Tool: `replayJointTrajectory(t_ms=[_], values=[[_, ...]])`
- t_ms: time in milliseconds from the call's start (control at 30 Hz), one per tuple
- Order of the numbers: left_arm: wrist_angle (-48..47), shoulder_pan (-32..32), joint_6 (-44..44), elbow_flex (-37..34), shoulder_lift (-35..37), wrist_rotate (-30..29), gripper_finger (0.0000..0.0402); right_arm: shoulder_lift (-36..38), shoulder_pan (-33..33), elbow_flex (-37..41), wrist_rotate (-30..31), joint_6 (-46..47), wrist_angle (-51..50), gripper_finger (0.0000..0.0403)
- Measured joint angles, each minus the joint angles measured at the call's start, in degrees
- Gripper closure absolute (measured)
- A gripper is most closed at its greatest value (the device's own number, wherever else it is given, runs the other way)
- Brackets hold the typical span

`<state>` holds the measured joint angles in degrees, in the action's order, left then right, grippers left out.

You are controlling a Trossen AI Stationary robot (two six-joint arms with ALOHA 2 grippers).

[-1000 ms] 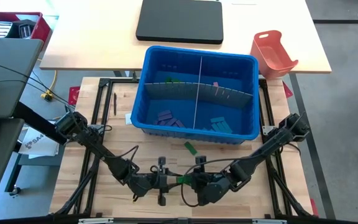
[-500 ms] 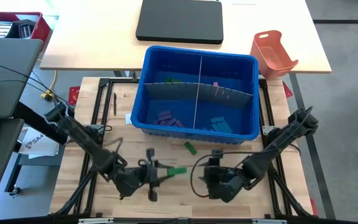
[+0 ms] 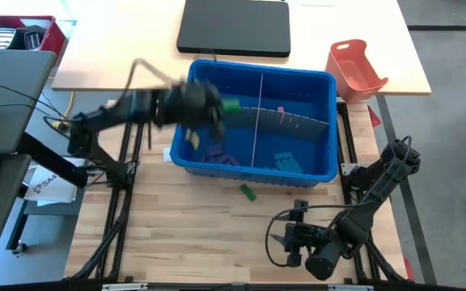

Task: Sort blocks
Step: Put the green block into the blue bin with the other green block

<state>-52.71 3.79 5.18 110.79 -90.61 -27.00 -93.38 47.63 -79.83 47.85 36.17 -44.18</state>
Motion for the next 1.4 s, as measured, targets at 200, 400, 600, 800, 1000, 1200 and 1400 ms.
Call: replayJointTrajectory(t_ms=[200, 400, 600, 800, 1000, 1200, 1400], values=[[-1.28, 21.69, 5.4, 4.34, -5.25, 13.35, 0.03, -0.04, 0.93, 0.0, 1.69, 4.92, -3.5, 0.0187], [-10.43, 31.75, 7.84, 9.94, -16.7, 14.45, 0.03, -0.04, 0.87, 0.0, 1.74, 7.51, -5.75, 0.0187], [-18.55, 34.34, 10.11, 18.01, -28.93, 14.44, 0.03, -0.04, 0.34, 0.0, 3.21, 7.53, -6.6, 0.0187], [-17.91, 34.51, 14.16, 19.03, -35.03, 18.38, 0.03, -0.07, 0.32, 0.02, 3.27, 7.95, -6.61, 0.0187], [-17.88, 34.3, 17.53, 19.03, -39.44, 18.38, 0.03, -0.07, 0.42, 0.02, 3.39, 7.96, -6.62, 0.0187], [-17.38, 34.34, 20.38, 19.02, -42.79, 18.09, 0.03, -0.09, 0.42, 0.02, 3.4, 8.77, -6.63, 0.0187], [-17.14, 34.33, 24.22, 18.79, -44.35, 20.87, 0.0294, -0.09, 0.82, 0.02, 3.61, 8.84, -6.67, 0.0187]])
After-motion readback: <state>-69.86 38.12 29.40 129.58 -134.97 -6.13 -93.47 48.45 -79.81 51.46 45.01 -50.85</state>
